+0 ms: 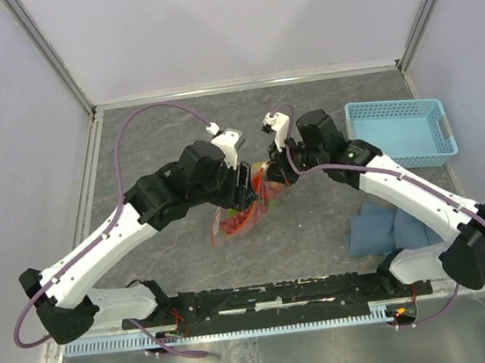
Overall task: Place the food in the zip-top bag and seal the zipper
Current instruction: Zip the zipper food storage bag at the center of the board.
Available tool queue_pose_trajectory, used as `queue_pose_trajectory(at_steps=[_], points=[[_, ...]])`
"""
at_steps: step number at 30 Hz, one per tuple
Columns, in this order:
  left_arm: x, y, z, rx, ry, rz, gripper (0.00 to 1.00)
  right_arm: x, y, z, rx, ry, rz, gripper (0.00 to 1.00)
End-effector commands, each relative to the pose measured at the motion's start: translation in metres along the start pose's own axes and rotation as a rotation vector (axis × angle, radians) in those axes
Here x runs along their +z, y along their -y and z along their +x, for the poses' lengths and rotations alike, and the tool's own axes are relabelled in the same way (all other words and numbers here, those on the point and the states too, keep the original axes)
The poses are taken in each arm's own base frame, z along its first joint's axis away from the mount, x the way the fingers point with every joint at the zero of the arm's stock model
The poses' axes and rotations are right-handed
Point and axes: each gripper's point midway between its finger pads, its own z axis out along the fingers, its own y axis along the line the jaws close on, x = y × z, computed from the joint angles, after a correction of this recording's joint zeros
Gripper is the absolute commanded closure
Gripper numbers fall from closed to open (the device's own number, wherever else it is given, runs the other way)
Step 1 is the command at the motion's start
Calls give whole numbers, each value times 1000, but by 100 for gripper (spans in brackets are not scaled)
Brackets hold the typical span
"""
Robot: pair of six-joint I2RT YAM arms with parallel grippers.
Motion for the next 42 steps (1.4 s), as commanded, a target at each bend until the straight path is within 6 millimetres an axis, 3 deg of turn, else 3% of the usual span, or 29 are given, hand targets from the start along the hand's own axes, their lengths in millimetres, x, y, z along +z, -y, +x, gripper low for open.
queue_pose_trajectory(at_steps=[1,7,17,22,25,27,31,34,38,42], points=[[-1,11,-18,-65,109,24,36,-13,-1,-48,14,112,43,98],[18,11,-21,-53,130,1,39,-11,-1,-47,33,101,38,98],[46,-6,-25,7,127,-110,61,-21,2,-37,47,92,45,98],[57,1,-23,39,118,-66,76,-24,2,-30,47,85,17,98],[58,-1,-23,74,114,-74,96,-29,7,-24,32,89,-3,98],[54,-8,-25,103,120,-103,97,-32,8,-20,18,100,-36,97],[43,-14,-34,145,142,-130,97,-38,4,-12,-45,111,-111,87],[39,-15,-36,171,131,-138,97,-41,1,-10,-101,121,-145,71],[36,-16,-35,188,110,-146,97,-50,-2,-14,-171,138,-157,54],[33,-14,-38,194,113,-138,97,-56,-7,-21,-214,176,-164,44]])
